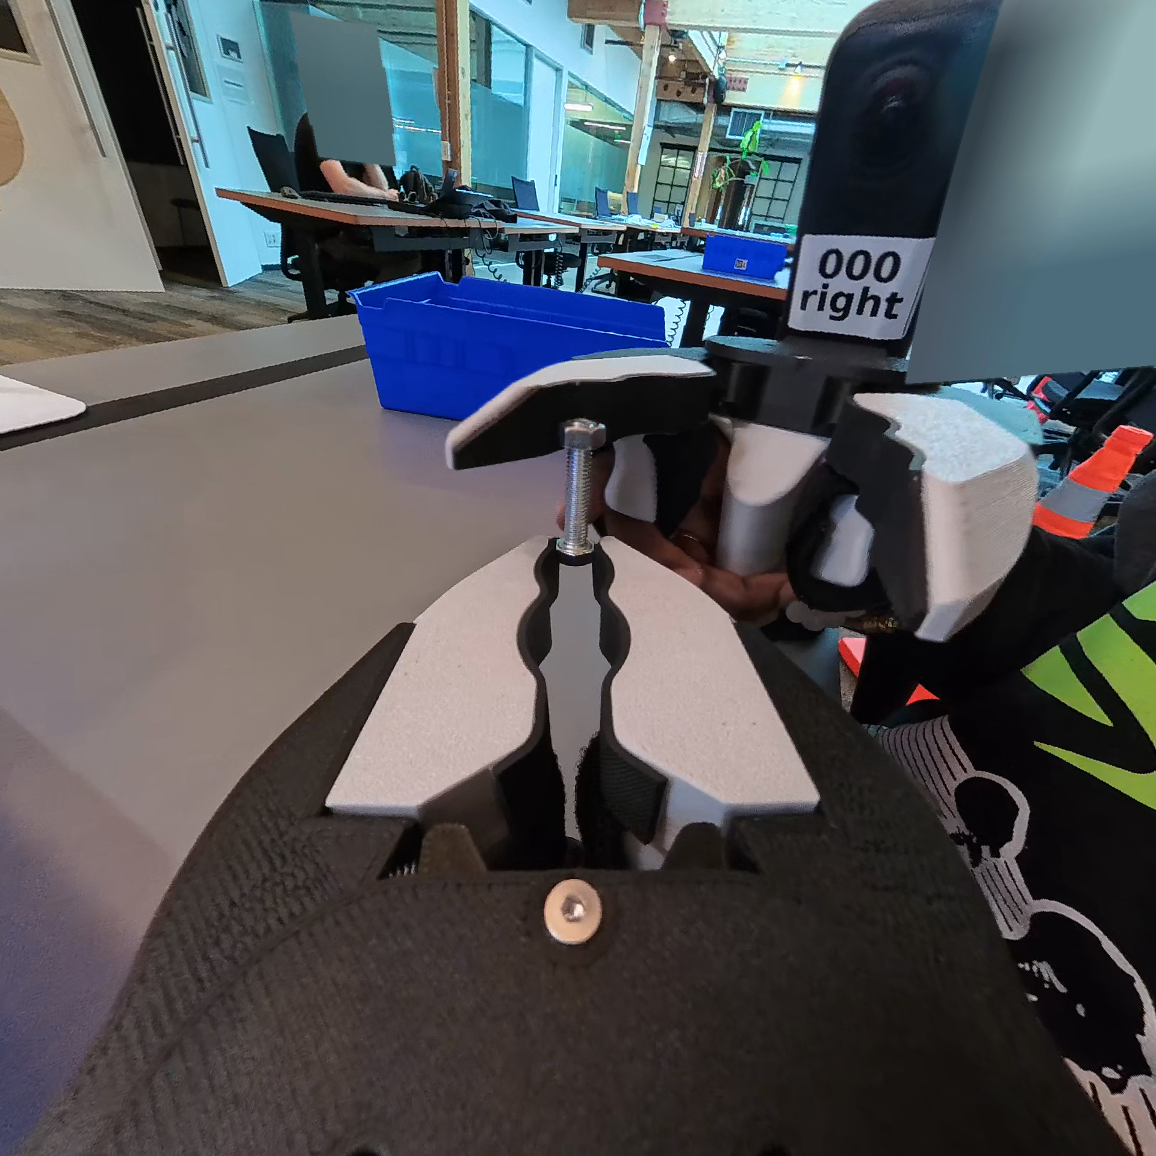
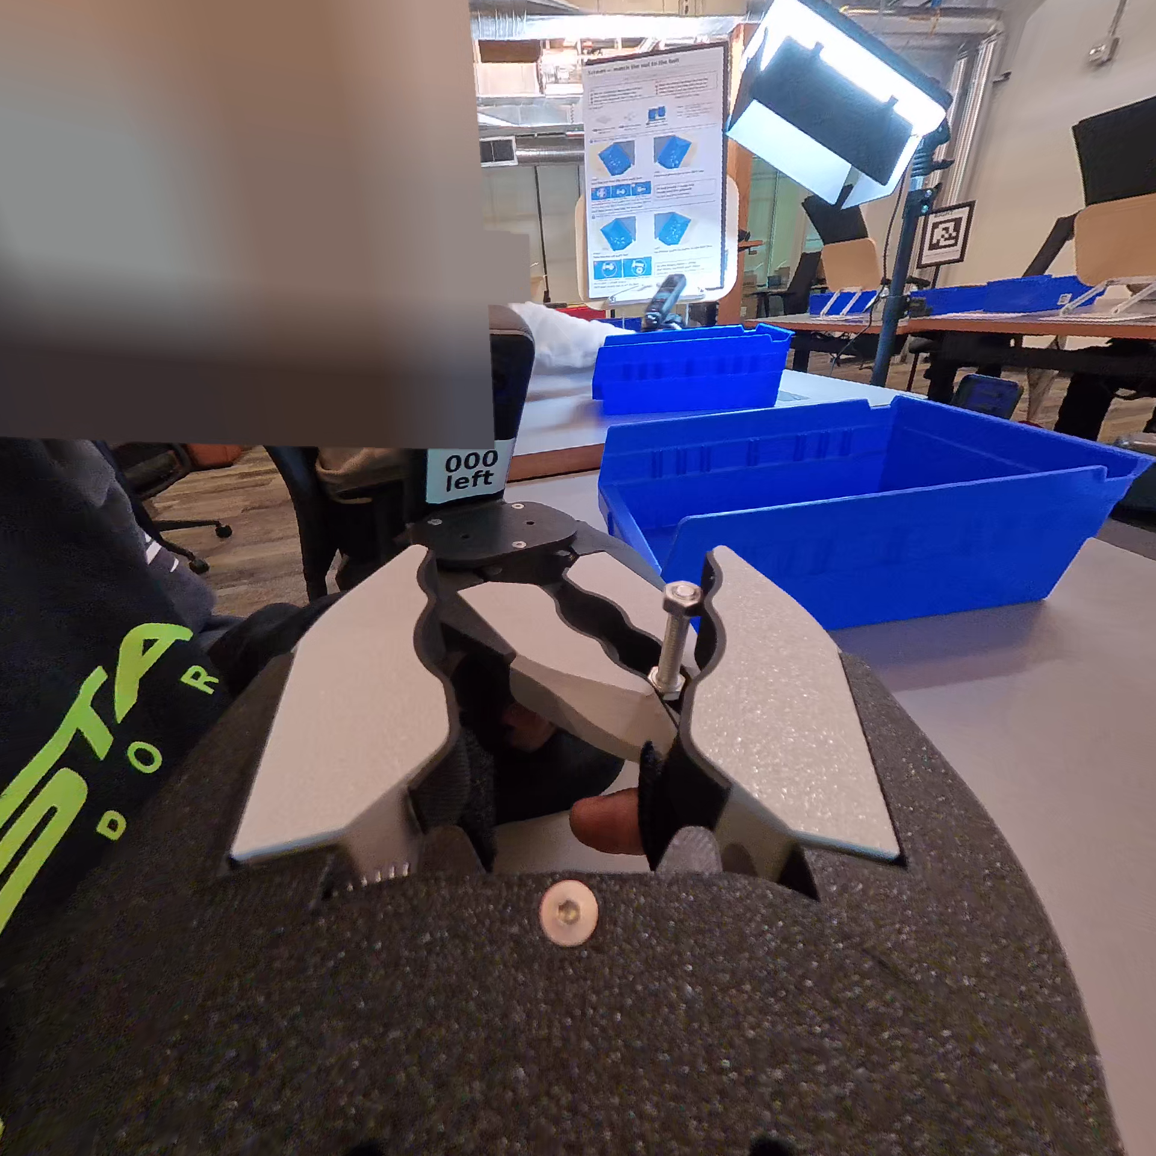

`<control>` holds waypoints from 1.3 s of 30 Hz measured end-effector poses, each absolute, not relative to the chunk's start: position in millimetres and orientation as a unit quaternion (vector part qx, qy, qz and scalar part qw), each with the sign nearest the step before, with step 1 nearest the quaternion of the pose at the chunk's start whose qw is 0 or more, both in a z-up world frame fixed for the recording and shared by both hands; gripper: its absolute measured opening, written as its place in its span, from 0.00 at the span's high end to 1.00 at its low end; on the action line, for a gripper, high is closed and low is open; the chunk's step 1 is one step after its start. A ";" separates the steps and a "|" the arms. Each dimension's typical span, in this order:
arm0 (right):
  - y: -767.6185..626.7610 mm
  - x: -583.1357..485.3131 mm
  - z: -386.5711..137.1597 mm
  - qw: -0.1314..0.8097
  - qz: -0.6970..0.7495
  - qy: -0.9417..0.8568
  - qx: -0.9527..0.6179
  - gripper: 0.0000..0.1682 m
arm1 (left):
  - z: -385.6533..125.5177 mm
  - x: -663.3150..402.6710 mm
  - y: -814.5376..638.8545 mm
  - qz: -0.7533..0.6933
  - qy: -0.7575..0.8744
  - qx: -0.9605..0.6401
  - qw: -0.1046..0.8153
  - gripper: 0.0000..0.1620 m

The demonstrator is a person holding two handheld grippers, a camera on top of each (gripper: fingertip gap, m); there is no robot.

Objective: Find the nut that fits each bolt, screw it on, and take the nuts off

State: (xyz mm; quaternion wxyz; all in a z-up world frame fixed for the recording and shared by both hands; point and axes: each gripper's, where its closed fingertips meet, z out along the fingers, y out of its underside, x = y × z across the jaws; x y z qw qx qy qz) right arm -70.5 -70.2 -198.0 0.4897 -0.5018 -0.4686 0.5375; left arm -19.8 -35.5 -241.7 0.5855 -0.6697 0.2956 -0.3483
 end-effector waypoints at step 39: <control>-68.0 -68.9 -200.9 0.481 0.533 -0.465 -0.518 0.56 | -244.6 -17.6 -36.6 -0.337 0.305 -0.674 0.583 0.94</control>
